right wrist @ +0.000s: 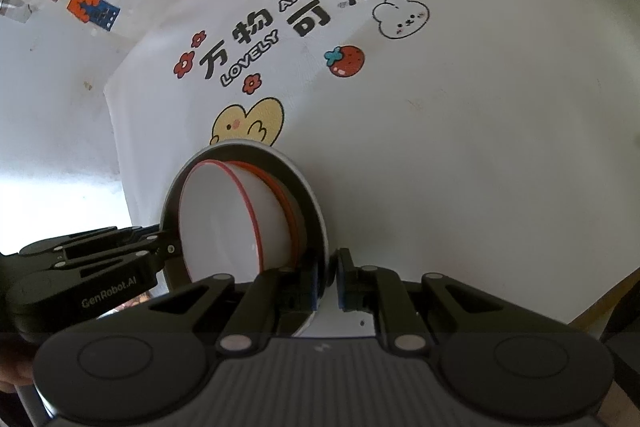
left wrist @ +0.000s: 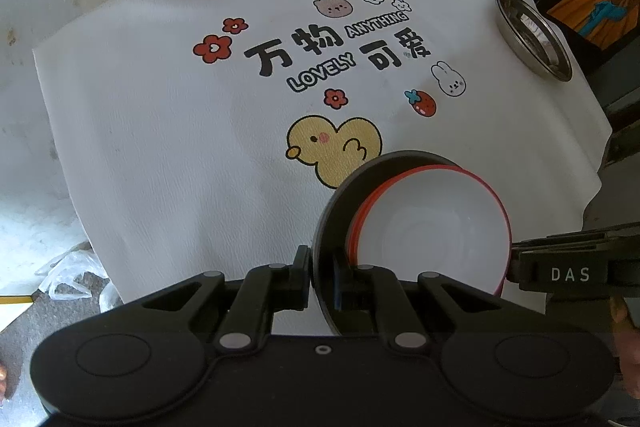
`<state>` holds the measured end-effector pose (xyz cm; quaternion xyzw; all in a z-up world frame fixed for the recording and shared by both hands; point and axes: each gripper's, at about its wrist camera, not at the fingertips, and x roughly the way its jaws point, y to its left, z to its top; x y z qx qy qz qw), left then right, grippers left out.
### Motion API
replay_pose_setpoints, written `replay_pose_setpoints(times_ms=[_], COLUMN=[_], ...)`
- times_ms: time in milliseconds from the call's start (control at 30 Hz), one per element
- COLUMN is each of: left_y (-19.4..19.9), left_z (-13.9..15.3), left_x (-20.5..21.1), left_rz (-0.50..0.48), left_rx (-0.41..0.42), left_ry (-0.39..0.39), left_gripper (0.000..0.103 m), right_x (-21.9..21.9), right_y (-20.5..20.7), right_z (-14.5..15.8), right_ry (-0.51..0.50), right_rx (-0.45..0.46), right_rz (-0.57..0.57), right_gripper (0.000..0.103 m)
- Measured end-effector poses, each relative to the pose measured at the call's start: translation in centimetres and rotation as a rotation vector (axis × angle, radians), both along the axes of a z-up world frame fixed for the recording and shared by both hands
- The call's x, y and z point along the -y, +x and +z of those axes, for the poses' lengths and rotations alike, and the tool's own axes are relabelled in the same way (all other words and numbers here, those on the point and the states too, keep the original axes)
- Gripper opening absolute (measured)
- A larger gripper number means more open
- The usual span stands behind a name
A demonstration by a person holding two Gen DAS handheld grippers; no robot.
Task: Organize plates and bowls
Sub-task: 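Lift the bowl stack and carry it toward the steel plate by the bottle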
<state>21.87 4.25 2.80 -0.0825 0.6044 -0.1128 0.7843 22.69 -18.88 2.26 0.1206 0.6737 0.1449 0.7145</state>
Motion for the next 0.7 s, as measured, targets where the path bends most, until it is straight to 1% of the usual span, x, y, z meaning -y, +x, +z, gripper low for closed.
replay_pose_setpoints(times_ms=[367, 500, 700], left_y=[1.2, 1.9, 3.3], left_z=[0.1, 0.4, 0.6], left_x=[1.5, 3.0, 5.6], left_rz=[-0.007, -0.013, -0.039], left_rx=[-0.004, 0.015, 0.019], left_ry=[-0.021, -0.027, -0.037], left_gripper=[0.009, 0.009, 0.009], right_x=[3.1, 4.8, 8.3], right_y=[1.1, 1.6, 2.7], right_z=[0.9, 1.2, 1.5], right_ry=[0.016, 0.02, 0.036], right_rx=[0.022, 0.031, 0.051], right_rz=[-0.056, -0.084, -0.143], right_gripper=[0.012, 0.012, 0.012])
